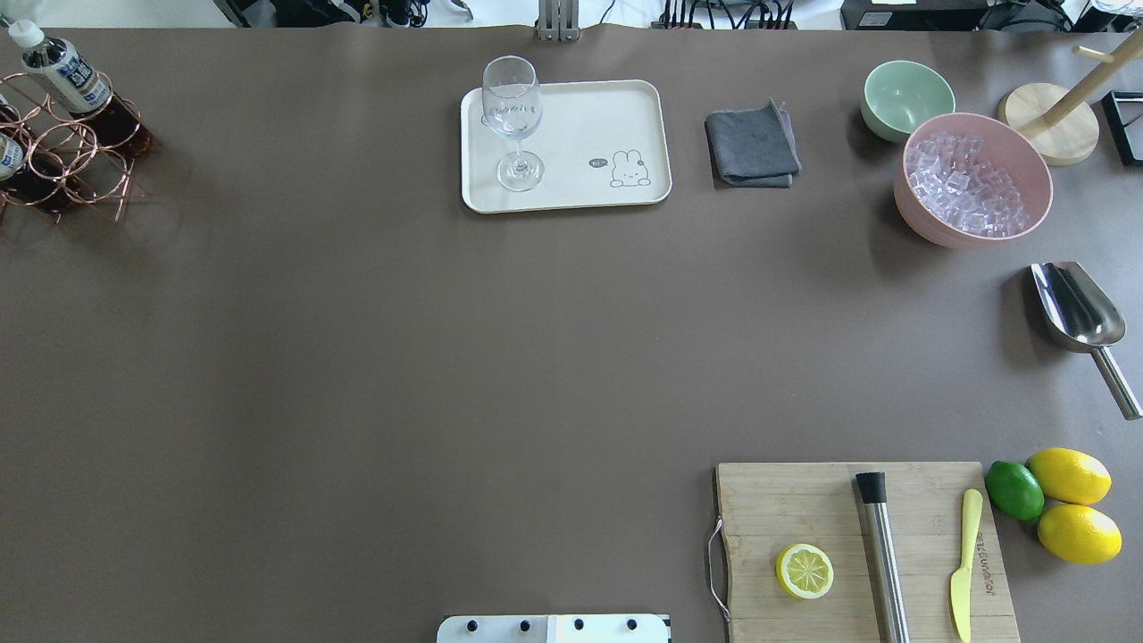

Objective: Take tea from basket to plate

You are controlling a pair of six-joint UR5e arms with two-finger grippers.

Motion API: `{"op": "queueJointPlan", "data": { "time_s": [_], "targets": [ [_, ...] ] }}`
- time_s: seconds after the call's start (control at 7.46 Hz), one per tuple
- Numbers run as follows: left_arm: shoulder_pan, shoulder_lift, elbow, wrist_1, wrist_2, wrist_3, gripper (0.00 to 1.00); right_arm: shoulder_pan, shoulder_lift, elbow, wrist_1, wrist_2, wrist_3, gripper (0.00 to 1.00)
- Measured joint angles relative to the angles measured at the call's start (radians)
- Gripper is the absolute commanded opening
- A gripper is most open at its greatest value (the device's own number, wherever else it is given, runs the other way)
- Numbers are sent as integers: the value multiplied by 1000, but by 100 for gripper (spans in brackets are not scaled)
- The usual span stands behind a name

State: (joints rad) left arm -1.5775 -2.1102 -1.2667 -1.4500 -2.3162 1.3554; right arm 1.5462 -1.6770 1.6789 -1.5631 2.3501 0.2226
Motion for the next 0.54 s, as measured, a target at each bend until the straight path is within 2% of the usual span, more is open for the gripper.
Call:
{"op": "queueJointPlan", "data": {
  "time_s": [0.54],
  "targets": [
    [-32, -45, -16, 63, 55, 1, 0, 3, 0, 0, 0, 1, -7, 100]
  ]
}}
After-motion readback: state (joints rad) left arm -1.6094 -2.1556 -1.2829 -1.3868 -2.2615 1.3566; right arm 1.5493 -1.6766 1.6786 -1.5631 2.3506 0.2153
